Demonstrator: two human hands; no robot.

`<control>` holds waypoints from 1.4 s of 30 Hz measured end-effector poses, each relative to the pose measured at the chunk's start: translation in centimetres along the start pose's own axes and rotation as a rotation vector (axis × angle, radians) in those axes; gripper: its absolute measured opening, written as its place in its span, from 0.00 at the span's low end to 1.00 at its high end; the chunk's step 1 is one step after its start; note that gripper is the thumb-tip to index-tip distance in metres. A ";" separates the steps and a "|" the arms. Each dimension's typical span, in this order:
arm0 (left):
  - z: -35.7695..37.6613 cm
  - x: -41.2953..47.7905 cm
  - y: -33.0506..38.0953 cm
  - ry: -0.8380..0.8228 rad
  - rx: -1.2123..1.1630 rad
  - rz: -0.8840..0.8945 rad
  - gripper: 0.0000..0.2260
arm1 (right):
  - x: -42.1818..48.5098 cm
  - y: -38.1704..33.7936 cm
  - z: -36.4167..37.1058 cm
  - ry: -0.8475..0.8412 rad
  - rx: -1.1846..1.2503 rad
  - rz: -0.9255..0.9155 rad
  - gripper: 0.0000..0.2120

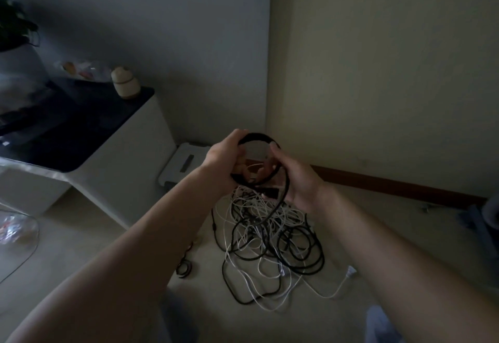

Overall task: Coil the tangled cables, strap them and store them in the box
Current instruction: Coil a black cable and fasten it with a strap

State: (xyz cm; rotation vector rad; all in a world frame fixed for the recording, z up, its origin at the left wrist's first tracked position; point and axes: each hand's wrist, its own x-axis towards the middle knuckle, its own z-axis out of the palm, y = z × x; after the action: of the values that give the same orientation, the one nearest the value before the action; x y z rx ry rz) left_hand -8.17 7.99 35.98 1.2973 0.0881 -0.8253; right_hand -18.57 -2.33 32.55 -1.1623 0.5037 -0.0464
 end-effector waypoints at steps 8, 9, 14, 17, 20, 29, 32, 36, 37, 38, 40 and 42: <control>0.0 -0.6 0.3 0.037 -0.346 -0.019 0.18 | -0.4 0.3 0.4 -0.011 0.279 -0.028 0.20; 0.1 -0.7 0.2 0.049 -0.370 -0.014 0.18 | -0.5 0.3 0.3 0.003 0.287 -0.017 0.20; 0.3 -0.8 -0.7 0.058 -0.471 0.001 0.21 | -0.1 0.5 0.6 0.091 0.400 -0.040 0.19; 1.0 -1.0 -1.4 0.006 -0.581 -0.031 0.23 | 0.6 0.8 1.5 0.177 0.518 -0.073 0.18; 1.7 -1.1 -2.6 0.032 -0.579 -0.045 0.23 | 1.0 1.1 2.0 0.275 0.595 -0.094 0.25; 1.0 0.7 -4.8 0.214 0.038 0.131 0.18 | 1.5 -0.7 1.3 0.607 0.363 0.022 0.36; 0.2 0.7 -2.8 0.110 0.227 0.255 0.19 | 0.7 -1.5 0.4 0.480 0.026 0.037 0.33; -0.4 0.3 -0.5 -0.102 0.745 0.333 0.25 | 0.5 -1.0 0.8 0.315 -0.338 -0.018 0.37; -0.4 0.1 -0.5 -0.131 0.865 0.305 0.26 | 0.9 -0.8 1.0 0.304 -0.412 -0.012 0.41; -0.4 -0.1 -0.8 -0.168 0.957 0.294 0.27 | 1.2 -0.5 1.3 0.285 -0.463 -0.002 0.45; -0.2 -0.1 -1.8 -0.193 1.180 0.420 0.22 | 1.5 -0.2 2.0 0.249 -0.474 0.012 0.56; 0.1 -0.3 -2.8 -0.152 1.244 0.563 0.23 | 1.6 -0.3 2.7 0.243 -0.389 0.006 0.61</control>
State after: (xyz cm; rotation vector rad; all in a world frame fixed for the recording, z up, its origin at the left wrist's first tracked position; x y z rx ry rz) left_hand -10.00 7.98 33.88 2.2357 -1.0161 -0.4361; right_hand -15.97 -0.59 33.08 -1.5453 0.7540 -0.0886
